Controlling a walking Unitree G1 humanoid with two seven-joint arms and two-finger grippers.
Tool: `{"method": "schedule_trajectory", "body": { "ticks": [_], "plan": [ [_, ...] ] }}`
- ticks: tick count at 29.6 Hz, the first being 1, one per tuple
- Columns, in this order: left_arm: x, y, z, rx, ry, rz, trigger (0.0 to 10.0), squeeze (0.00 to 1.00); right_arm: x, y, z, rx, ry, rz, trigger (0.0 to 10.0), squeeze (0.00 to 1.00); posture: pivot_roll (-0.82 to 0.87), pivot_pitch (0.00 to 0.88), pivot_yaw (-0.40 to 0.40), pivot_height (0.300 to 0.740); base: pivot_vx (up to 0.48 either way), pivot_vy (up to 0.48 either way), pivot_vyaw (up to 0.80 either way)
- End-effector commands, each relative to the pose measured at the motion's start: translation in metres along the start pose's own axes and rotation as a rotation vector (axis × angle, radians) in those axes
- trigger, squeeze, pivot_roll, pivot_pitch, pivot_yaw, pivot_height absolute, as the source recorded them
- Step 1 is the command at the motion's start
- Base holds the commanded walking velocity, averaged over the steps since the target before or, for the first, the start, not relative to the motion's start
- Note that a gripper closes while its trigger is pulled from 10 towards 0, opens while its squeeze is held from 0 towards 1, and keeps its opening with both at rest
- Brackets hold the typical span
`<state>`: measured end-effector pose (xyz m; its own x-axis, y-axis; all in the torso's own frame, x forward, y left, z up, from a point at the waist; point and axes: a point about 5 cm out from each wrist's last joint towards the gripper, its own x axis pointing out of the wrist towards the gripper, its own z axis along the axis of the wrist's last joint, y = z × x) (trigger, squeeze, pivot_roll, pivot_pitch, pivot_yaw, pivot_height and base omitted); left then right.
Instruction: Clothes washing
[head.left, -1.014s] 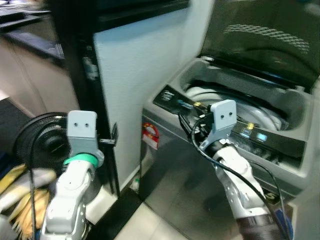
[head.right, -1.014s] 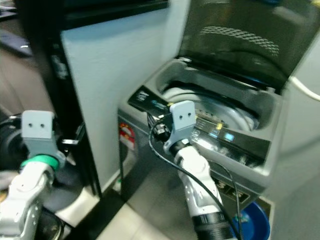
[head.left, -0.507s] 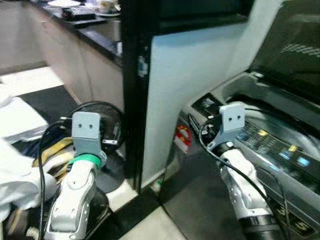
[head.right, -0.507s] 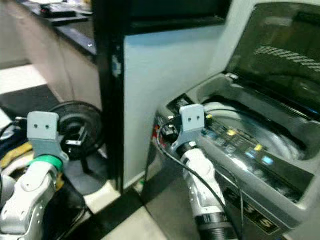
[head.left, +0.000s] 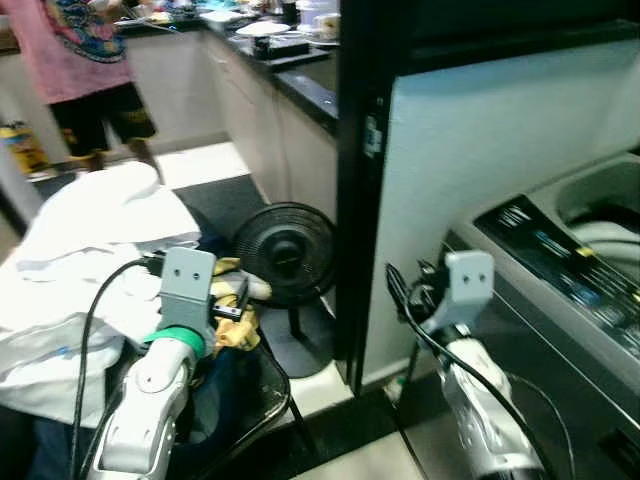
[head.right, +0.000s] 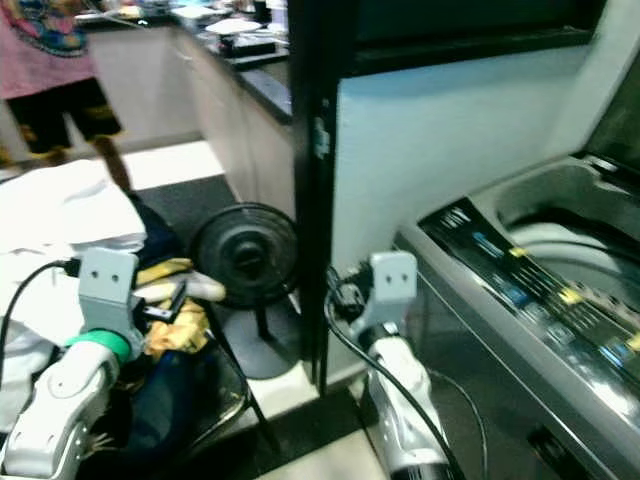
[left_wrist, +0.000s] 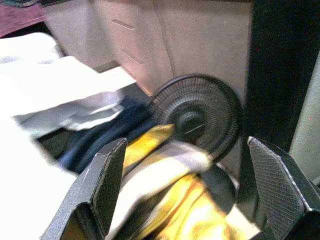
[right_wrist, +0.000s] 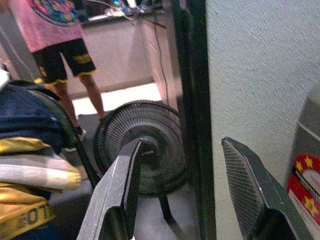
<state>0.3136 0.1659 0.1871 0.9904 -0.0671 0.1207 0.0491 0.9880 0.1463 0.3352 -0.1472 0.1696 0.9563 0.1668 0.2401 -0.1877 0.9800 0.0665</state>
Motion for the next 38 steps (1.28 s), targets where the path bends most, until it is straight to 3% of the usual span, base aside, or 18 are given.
{"method": "schedule_trajectory", "body": {
  "ticks": [1,10,18,35,38],
  "plan": [
    [-0.004,0.006,-0.01,0.013,0.029,0.018,10.0,0.0,-0.003,0.003,-0.004,0.007,0.004,0.005,10.0,0.0,0.06,0.037,0.113,0.74,0.0,0.0,0.8],
    [-0.006,0.003,-0.011,0.009,0.014,0.011,10.0,0.0,-0.004,0.001,-0.002,0.021,-0.003,0.014,10.0,0.0,0.06,0.046,0.102,0.74,0.0,0.0,0.8],
    [-0.008,-0.001,-0.013,-0.002,0.009,0.007,10.0,0.0,0.006,0.0,0.013,0.077,-0.042,0.024,10.0,0.0,0.05,0.052,0.076,0.74,0.0,0.0,0.8],
    [-0.006,-0.006,-0.004,0.005,-0.027,0.006,10.0,0.0,0.018,-0.007,0.027,0.087,-0.068,0.034,10.0,0.0,0.03,0.053,0.029,0.74,0.0,0.0,0.8],
    [-0.006,-0.004,-0.002,-0.034,-0.036,0.024,10.0,0.0,0.018,-0.008,0.027,0.097,-0.068,0.027,10.0,0.0,0.03,0.055,0.021,0.74,0.0,0.32,0.0]
  ]
}}
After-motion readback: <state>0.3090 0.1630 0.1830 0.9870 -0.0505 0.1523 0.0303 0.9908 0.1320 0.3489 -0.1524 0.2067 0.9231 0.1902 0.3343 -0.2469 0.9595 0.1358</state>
